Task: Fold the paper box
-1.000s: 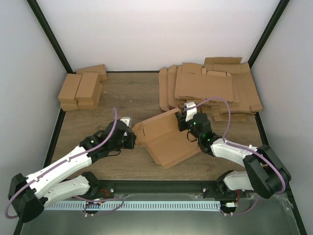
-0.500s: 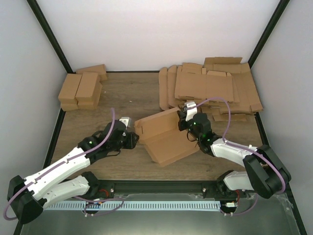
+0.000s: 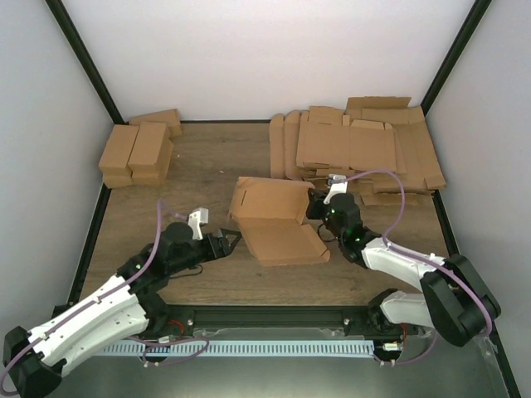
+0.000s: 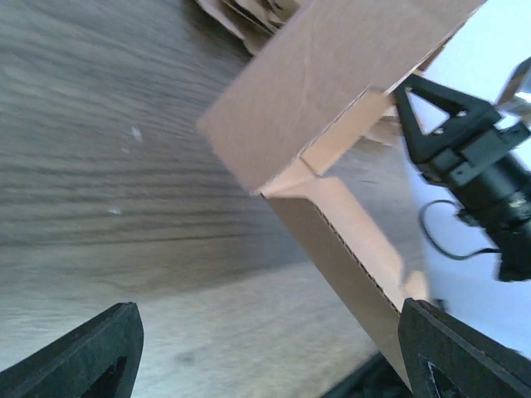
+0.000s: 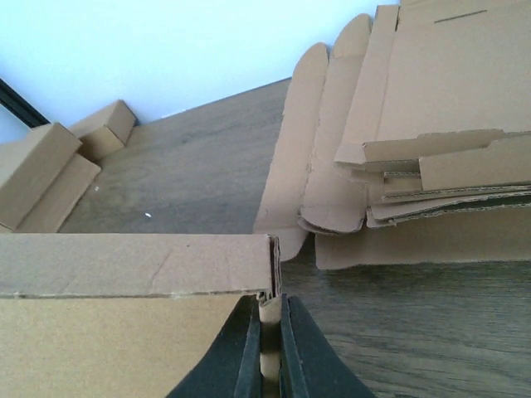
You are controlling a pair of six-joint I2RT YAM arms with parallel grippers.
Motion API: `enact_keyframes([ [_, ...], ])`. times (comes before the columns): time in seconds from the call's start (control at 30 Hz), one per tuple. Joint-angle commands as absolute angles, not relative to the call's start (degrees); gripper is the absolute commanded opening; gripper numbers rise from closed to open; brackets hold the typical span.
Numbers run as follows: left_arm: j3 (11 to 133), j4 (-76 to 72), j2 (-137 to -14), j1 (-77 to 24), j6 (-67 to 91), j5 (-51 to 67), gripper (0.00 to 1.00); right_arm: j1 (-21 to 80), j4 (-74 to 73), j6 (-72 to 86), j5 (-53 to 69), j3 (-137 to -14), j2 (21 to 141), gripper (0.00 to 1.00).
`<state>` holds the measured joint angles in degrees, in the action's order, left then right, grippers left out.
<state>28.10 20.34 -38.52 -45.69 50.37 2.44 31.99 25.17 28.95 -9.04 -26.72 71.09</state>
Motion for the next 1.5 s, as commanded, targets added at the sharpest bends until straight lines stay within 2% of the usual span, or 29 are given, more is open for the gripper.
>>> enact_keyframes([
  [0.0,22.75,3.5,-35.77,-47.32,65.44,10.67,0.87,31.68,31.29,32.68,-10.83,-24.56,68.12,0.01],
  [0.17,25.95,2.09,-39.96,-50.2,66.13,8.57,0.95,31.72,31.57,31.09,-11.91,-24.54,68.34,0.01],
  [0.27,24.82,-4.83,-41.94,-51.29,67.78,8.61,0.95,31.71,31.57,31.01,-11.96,-24.14,68.04,0.01],
  [0.3,24.05,-7.06,-42.78,-51.47,69.08,8.77,0.92,31.73,31.82,31.09,-11.9,-23.89,67.79,0.01],
  [0.37,23.64,-8.88,-46.11,-51.83,70.0,8.88,0.75,31.73,32.12,31.23,-12.01,-23.51,67.39,0.01],
  [0.4,24.22,-7.94,-47.17,-52.12,70.12,8.06,0.56,31.73,31.83,31.3,-12.3,-23.5,67.3,0.01],
  [0.43,24.72,-6.55,-47.75,-52.47,70.13,6.75,0.43,31.73,31.51,31.37,-12.63,-23.57,67.19,0.01],
  [0.53,25.13,-3.84,-47.63,-53.11,70.09,3.61,0.17,31.73,30.95,31.46,-12.69,-23.51,67.01,0.01],
  [0.57,25.43,-3.11,-47.42,-53.09,69.76,2.96,0.11,31.73,31.0,31.46,-12.24,-23.26,66.96,0.03],
  [0.6,26.15,-1.33,-47.1,-53.06,68.89,1.95,0.05,31.68,31.24,31.19,-10.69,-22.87,66.77,0.16],
  [0.7,31.58,9.96,-46.43,-53.0,64.38,-3.51,0.04,31.71,30.02,30.07,-6.26,-22.37,65.97,0.57],
  [0.77,36.36,18.5,-46.46,-52.79,61.08,-6.56,0.04,31.73,25.41,30.14,-2.83,-23.27,65.74,0.7],
  [0.83,42.35,28.22,-46.86,-52.28,58.58,-8.95,0.04,31.93,20.43,29.62,2.45,-23.76,65.07,0.78],
  [0.9,48.73,39.88,-47.4,-51.55,55.5,-11.21,0.04,32.22,16.91,28.98,6.66,-22.92,62.81,0.83],
  [1.13,65.03,61.94,-52.37,-50.66,49.35,-13.03,0.04,32.48,2.91,28.52,18.28,-21.99,48.88,1.0],
  [1.3,69.58,69.87,-57.86,-50.71,45.09,-10.18,0.04,32.36,-4.56,26.49,23.42,-25.55,44.67,1.0],
  [1.47,73.75,76.64,-63.99,-50.7,42.62,-8.55,0.04,32.31,-9.91,22.12,29.75,-33.09,48.2,1.0],
])
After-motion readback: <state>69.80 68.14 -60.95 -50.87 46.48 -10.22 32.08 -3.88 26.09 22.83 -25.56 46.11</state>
